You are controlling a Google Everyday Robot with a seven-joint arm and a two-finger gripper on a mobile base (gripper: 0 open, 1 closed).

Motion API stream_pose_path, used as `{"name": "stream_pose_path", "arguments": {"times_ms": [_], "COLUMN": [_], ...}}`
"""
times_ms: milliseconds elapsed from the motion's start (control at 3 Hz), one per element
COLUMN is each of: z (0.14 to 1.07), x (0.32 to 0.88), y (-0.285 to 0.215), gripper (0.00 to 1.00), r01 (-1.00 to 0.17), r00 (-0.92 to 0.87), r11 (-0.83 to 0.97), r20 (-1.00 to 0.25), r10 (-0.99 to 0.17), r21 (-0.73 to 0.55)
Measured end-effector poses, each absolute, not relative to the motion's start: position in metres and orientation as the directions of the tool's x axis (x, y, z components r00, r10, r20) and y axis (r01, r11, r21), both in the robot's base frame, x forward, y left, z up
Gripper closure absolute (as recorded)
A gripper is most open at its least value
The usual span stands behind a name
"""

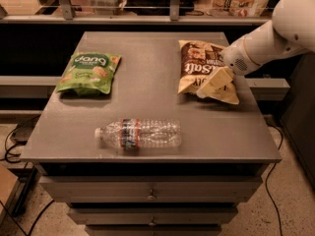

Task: Move brown chip bag near green rice chip bag

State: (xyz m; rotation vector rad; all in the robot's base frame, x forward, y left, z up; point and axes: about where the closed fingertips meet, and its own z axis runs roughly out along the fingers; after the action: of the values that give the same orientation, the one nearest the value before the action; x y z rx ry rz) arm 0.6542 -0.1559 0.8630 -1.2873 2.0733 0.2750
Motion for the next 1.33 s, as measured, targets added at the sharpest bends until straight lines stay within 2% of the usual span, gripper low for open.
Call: {"name": "stream_pose_path", "arguments": {"times_ms": [333, 667, 1333], "z": [0.855, 0.863, 0.921], "x": [0.658, 0.66, 0.661], "y": [-0.153, -0.151, -0.137], "gripper": [0.18, 0.41, 0.87], "r01": [-0.85, -0.841, -0.84], "r00": [-0.321, -0.326, -0.224], "r11": [0.513, 0.528, 0.504], "r20": [-0.652, -0.668, -0.717], "r10": [-0.687, -0.669, -0.66], "r21": [-0.121, -0.118, -0.202]}}
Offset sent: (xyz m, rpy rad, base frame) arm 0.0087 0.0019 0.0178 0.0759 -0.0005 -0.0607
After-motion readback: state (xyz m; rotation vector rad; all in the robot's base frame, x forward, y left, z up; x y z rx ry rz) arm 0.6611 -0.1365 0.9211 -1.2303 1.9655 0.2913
